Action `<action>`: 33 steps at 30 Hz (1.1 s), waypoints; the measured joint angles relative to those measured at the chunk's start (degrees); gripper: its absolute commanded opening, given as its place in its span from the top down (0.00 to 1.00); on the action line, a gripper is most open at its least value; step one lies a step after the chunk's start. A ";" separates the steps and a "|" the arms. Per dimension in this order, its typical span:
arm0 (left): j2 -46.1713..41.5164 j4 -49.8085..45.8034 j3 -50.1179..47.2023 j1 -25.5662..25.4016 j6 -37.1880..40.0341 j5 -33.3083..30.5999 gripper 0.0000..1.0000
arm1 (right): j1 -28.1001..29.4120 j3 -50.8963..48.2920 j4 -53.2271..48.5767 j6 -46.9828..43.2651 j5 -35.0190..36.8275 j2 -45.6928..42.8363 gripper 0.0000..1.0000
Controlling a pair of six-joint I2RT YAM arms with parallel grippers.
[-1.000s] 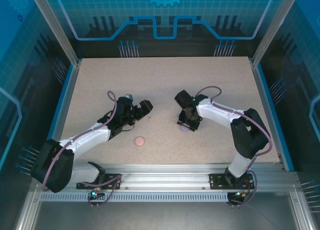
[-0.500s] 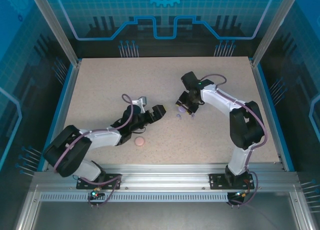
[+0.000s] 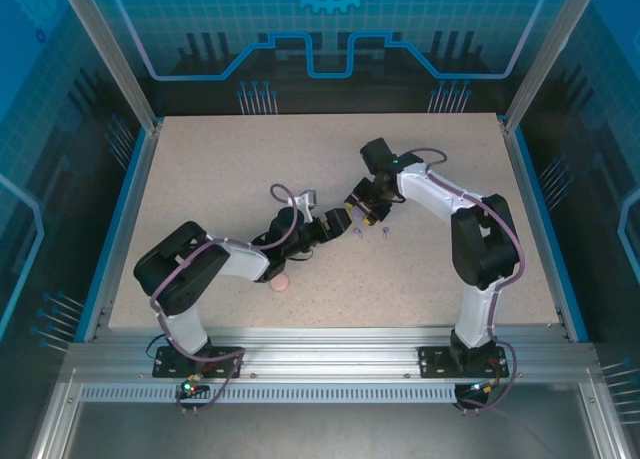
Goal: Insert the wireless bluetooth earbuds into the charging case
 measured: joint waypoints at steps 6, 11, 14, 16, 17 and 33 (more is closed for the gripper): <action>3.67 2.56 1.75 -0.48 -1.14 0.04 0.31 | 0.00 0.11 0.02 0.57 -1.22 0.00 0.62; 5.70 3.65 2.73 -1.01 -1.25 -0.02 0.36 | 0.00 0.11 0.04 0.59 -1.99 0.00 0.62; 6.51 3.78 3.32 -1.14 -1.27 -0.04 0.38 | 0.00 0.11 0.07 0.74 -2.45 0.00 0.62; 7.08 3.80 3.87 -1.22 -1.31 -0.04 0.40 | 0.00 0.11 0.07 0.81 -2.84 0.00 0.62; 7.32 3.80 4.13 -1.27 -1.42 -0.07 0.41 | 0.00 0.11 0.09 0.81 -3.02 0.00 0.62; 8.11 3.93 5.27 -1.64 -2.67 -1.14 0.64 | -0.02 0.09 0.46 0.81 -3.10 -0.02 0.62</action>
